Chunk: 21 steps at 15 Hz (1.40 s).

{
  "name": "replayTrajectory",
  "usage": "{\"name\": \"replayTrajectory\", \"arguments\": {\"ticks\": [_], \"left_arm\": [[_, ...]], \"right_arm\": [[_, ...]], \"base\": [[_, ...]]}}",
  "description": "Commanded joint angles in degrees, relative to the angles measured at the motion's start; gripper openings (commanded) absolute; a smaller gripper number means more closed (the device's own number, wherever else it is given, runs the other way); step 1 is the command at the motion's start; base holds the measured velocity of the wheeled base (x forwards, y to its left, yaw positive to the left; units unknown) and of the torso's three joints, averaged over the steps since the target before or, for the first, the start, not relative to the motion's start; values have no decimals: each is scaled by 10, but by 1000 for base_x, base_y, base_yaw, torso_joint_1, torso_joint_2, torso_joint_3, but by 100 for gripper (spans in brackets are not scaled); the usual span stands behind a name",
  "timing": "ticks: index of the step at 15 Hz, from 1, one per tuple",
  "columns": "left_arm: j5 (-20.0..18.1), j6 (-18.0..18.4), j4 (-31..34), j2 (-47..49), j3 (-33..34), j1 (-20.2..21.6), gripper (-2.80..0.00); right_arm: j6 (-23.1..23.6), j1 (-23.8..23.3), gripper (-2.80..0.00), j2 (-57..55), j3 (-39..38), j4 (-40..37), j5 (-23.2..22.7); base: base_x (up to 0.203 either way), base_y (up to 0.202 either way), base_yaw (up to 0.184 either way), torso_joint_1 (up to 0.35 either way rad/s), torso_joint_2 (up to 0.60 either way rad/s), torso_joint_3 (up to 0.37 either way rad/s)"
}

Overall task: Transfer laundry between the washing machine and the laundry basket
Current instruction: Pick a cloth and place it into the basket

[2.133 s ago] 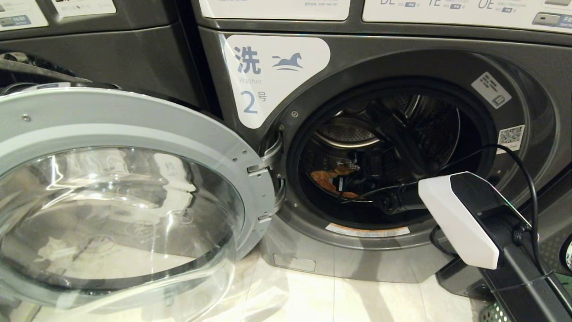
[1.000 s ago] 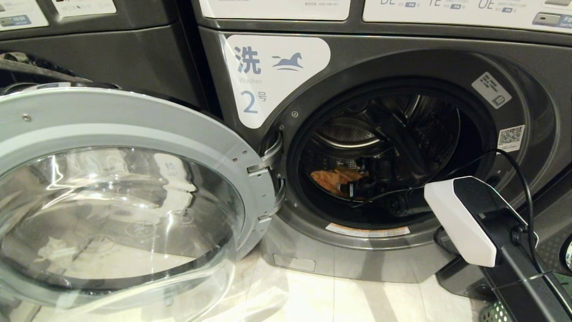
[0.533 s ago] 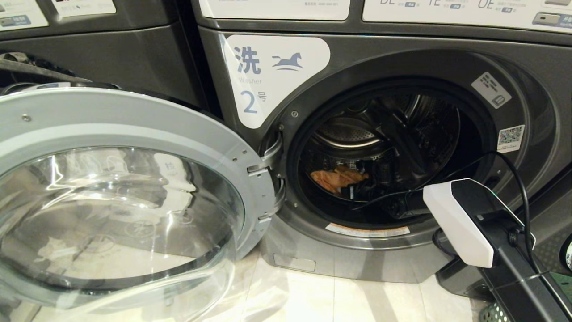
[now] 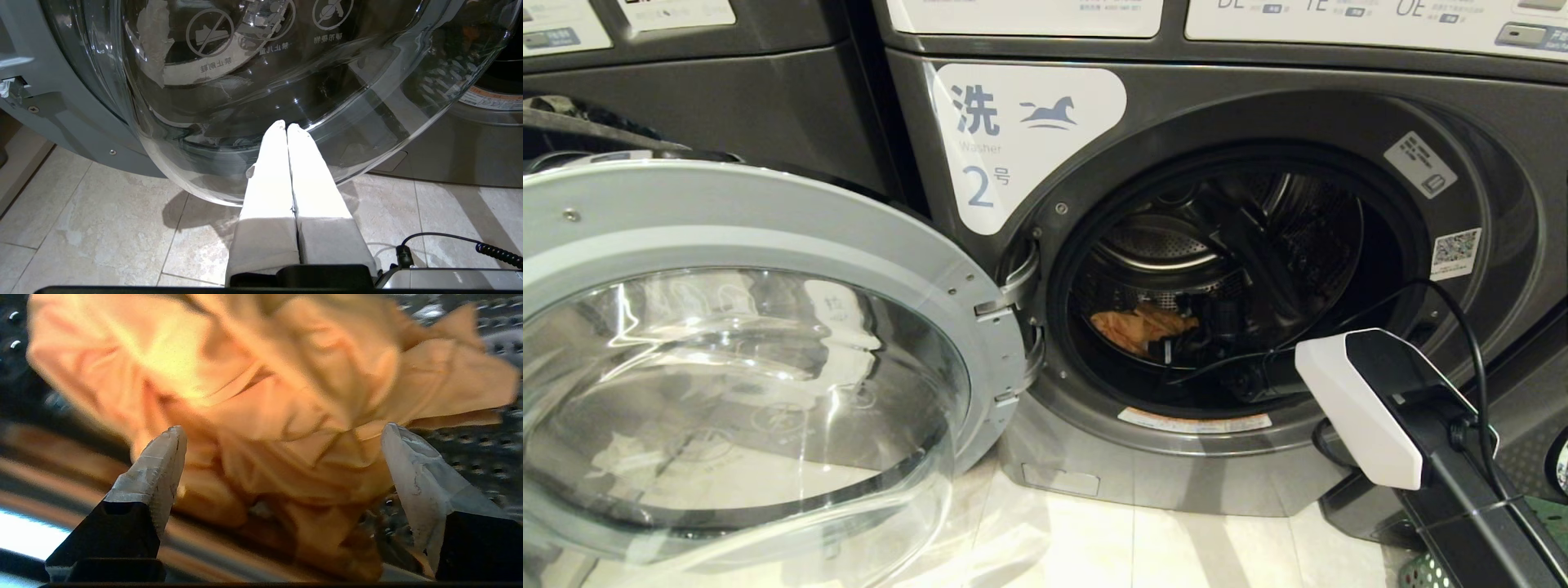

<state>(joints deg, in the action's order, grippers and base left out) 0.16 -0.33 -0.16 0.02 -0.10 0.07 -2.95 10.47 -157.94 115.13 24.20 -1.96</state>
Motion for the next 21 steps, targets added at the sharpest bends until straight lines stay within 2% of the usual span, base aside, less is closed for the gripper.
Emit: {"name": "replayTrajectory", "arguments": {"ticks": [1, 7, 9, 14, 17, 21], "left_arm": [[0, 0, 0, 0, 0, 0, -280], [0, 0, 0, 0, 0, 0, -280], [0, 0, 0, 0, 0, 0, -280], [0, 0, 0, 0, 0, 0, -280], [0, 0, 0, 0, 0, 0, -280], [0, 0, 0, 0, 0, 0, -280]], "right_arm": [[-2, 1, 0, -6, -1, 15, 4], [-24, 4, 0, -24, -1, 63, 30], [-24, 5, 0, -31, -2, 92, 31], [-26, 5, 0, -45, -2, 109, 30], [-18, 9, 0, -58, -2, 168, 31], [-19, 8, 0, -64, -2, 165, 34]], "base": [[0, 0, 0, 0, 0, 0], [0, 0, 0, 0, 0, 0], [0, 0, 0, 0, 0, 0], [0, 0, 0, 0, 0, 0], [0, 0, 0, 0, 0, 0], [0, 0, 0, 0, 0, 0]]}}
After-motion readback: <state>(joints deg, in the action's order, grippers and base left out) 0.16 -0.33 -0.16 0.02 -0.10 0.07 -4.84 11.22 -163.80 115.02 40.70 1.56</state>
